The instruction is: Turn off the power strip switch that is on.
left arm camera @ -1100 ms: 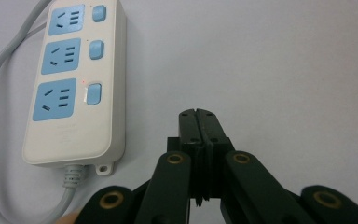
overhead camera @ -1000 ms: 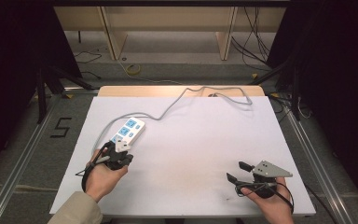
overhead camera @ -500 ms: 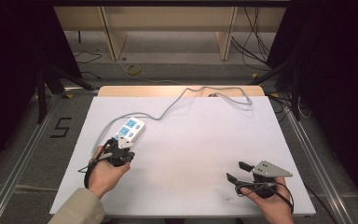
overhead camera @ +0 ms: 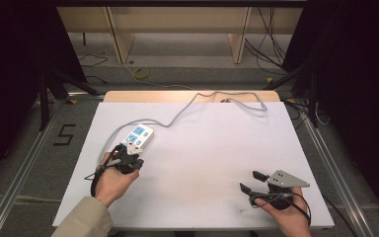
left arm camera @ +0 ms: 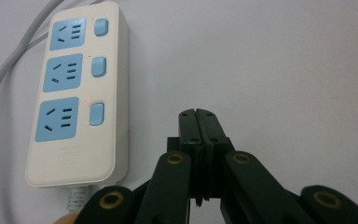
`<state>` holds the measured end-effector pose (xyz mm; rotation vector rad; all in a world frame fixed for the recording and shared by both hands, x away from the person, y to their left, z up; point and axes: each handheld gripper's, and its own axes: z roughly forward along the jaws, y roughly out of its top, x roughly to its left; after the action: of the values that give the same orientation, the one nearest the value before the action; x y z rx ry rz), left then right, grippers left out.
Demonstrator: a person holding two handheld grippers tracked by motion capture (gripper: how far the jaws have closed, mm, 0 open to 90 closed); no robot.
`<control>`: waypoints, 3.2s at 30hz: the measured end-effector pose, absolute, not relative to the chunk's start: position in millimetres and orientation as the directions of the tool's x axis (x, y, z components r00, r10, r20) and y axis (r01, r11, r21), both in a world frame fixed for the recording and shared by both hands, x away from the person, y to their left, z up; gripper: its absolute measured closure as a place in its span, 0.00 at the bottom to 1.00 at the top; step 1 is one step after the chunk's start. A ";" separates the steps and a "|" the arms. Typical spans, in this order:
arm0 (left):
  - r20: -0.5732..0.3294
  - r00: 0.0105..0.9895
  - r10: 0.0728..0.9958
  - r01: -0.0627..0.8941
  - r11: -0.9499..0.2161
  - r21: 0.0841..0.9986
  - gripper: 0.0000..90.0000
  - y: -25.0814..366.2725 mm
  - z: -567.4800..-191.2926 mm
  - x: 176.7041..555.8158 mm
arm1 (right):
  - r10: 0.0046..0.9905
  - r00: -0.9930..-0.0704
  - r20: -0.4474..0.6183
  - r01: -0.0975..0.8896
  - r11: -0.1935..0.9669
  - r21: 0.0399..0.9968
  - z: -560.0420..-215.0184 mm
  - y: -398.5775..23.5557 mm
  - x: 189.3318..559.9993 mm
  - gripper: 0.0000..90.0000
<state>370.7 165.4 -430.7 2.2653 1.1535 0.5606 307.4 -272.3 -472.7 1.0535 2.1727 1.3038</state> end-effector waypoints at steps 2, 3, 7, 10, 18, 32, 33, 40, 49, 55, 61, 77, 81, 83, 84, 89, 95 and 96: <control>0.119 0.551 0.826 0.611 -0.495 0.618 1.00 165.7 -430.3 372.0 | 0.767 -0.640 0.043 0.399 0.284 0.872 -472.7 -272.2 307.4 0.38; 0.119 0.551 0.826 0.611 -0.495 0.618 1.00 165.7 -430.3 372.0 | 0.767 -0.640 0.043 0.399 0.284 0.872 -472.7 -272.2 307.3 0.38; 0.114 0.545 0.831 0.616 -0.488 0.618 1.00 167.3 -429.6 375.2 | 0.766 -0.642 0.042 0.396 0.285 0.873 -472.7 -272.2 307.6 0.38; 0.110 0.540 0.834 0.618 -0.482 0.622 1.00 167.9 -429.1 376.5 | 0.766 -0.641 0.043 0.399 0.284 0.872 -472.6 -272.1 307.4 0.38; 0.104 0.537 0.837 0.623 -0.476 0.621 1.00 168.0 -427.0 381.8 | 0.764 -0.643 0.042 0.397 0.286 0.872 -472.6 -271.8 307.5 0.38; 0.105 0.532 0.840 0.628 -0.474 0.617 1.00 166.9 -424.6 388.3 | 0.764 -0.644 0.040 0.394 0.287 0.873 -472.2 -271.4 307.1 0.38; 0.097 0.530 0.843 0.632 -0.468 0.618 1.00 167.0 -424.0 389.2 | 0.765 -0.643 0.040 0.395 0.286 0.873 -472.2 -271.3 307.1 0.38; 0.096 0.527 0.844 0.633 -0.465 0.619 1.00 167.3 -421.6 393.7 | 0.770 -0.637 0.049 0.397 0.273 0.876 -471.9 -272.8 306.9 0.38; 0.097 0.525 0.845 0.632 -0.464 0.621 1.00 166.0 -419.9 398.8 | 0.769 -0.637 0.050 0.400 0.274 0.875 -472.9 -272.3 307.2 0.38; 0.099 0.529 0.843 0.635 -0.471 0.612 1.00 167.6 -414.2 403.1 | 0.772 -0.633 0.052 0.399 0.268 0.877 -472.9 -272.8 307.2 0.38; 0.102 0.527 0.844 0.635 -0.471 0.613 1.00 167.8 -409.0 406.0 | 0.770 -0.636 0.047 0.393 0.271 0.879 -471.9 -272.1 306.5 0.38; 0.111 0.517 0.849 0.662 -0.479 0.577 1.00 168.5 -406.0 427.0 | 0.767 -0.640 0.048 0.395 0.275 0.877 -473.0 -272.4 308.0 0.38; 0.114 0.520 0.846 0.667 -0.486 0.565 1.00 166.5 -405.7 431.8 | 0.766 -0.641 0.048 0.395 0.275 0.877 -473.0 -272.4 307.8 0.38; 0.113 0.519 0.847 0.669 -0.485 0.562 1.00 165.2 -405.4 435.3 | 0.765 -0.642 0.047 0.393 0.276 0.877 -473.0 -272.1 307.8 0.38; 0.113 0.521 0.846 0.670 -0.487 0.560 1.00 164.9 -405.1 436.3 | 0.765 -0.642 0.047 0.393 0.276 0.877 -473.1 -272.1 307.7 0.38; 0.112 0.520 0.847 0.675 -0.488 0.553 1.00 163.8 -406.0 441.2 | 0.766 -0.641 0.048 0.395 0.276 0.877 -473.1 -272.3 307.8 0.38; 0.110 0.514 0.851 0.683 -0.484 0.548 1.00 163.7 -405.4 446.2 | 0.766 -0.641 0.048 0.395 0.276 0.876 -473.1 -272.0 307.5 0.38; 0.110 0.514 0.851 0.684 -0.483 0.547 1.00 163.9 -405.0 446.8 | 0.765 -0.642 0.047 0.394 0.276 0.877 -473.1 -272.0 307.6 0.38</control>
<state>446.8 163.9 -405.0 2.3206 1.2597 0.5157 307.6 -272.0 -473.1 1.0480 2.1673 1.3180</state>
